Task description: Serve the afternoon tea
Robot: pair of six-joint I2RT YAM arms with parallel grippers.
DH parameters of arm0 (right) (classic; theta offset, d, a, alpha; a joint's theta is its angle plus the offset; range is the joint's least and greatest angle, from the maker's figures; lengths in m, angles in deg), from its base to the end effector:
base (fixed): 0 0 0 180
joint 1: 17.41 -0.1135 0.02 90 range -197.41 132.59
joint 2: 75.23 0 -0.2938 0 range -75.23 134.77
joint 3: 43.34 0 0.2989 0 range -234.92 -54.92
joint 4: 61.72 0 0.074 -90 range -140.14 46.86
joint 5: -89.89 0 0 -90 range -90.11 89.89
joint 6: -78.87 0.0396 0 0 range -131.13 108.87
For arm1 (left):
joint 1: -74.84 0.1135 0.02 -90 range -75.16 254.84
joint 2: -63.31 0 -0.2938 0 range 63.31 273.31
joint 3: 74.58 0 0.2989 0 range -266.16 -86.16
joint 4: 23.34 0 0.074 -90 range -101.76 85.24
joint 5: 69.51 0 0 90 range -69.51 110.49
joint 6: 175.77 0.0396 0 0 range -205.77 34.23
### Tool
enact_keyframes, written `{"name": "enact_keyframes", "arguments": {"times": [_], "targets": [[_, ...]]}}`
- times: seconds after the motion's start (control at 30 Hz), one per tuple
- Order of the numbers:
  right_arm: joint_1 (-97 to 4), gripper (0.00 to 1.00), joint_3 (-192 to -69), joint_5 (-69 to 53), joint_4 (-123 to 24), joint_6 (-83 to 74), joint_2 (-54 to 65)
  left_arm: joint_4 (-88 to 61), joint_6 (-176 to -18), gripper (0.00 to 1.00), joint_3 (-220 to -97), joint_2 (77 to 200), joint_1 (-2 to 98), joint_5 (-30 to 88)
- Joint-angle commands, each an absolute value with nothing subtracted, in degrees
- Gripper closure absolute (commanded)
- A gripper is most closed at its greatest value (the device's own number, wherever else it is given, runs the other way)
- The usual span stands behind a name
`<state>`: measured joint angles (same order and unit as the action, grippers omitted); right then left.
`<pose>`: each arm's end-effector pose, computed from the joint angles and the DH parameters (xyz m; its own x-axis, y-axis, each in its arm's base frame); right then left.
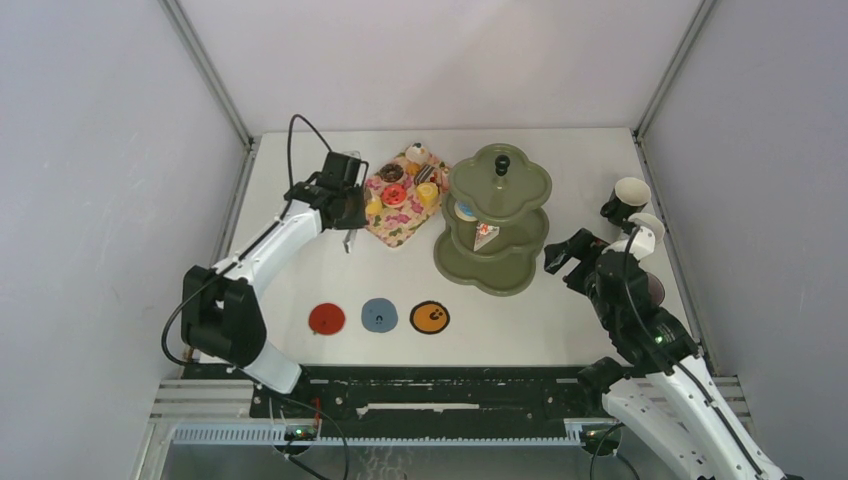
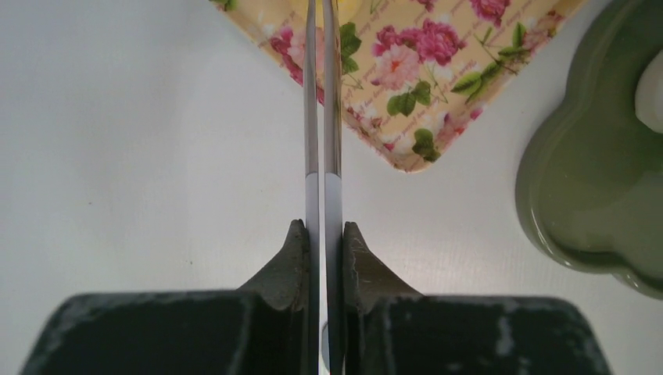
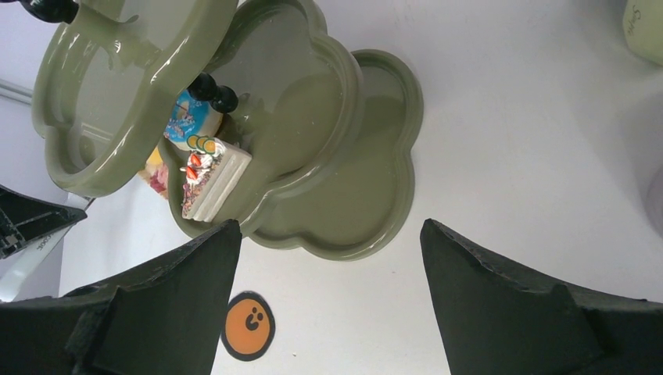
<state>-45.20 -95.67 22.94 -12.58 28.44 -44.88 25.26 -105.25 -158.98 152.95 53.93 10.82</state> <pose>0.1328 0.0524 0.3234 -0.3883 0.4580 -0.7997 0.1641 0.8883 0.4290 0.3597 -0.1303 0.2887 -0.7975 -0.0472 -0.6015 -0.0071 0.9976 -0.0689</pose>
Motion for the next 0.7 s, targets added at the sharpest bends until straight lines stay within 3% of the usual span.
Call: {"name": "enact_keyframes", "arguments": {"times": [0.0,0.67], "targets": [[-45.5,0.07,-96.1,23.7,-13.5,28.0,-45.9,27.4,-103.0,1.0,-162.2,146.0,53.5,12.9],[-45.5,0.07,-96.1,23.4,-13.2,28.9,-45.5,26.2,-101.3,1.0,-157.9,136.9,53.1,16.1]]}}
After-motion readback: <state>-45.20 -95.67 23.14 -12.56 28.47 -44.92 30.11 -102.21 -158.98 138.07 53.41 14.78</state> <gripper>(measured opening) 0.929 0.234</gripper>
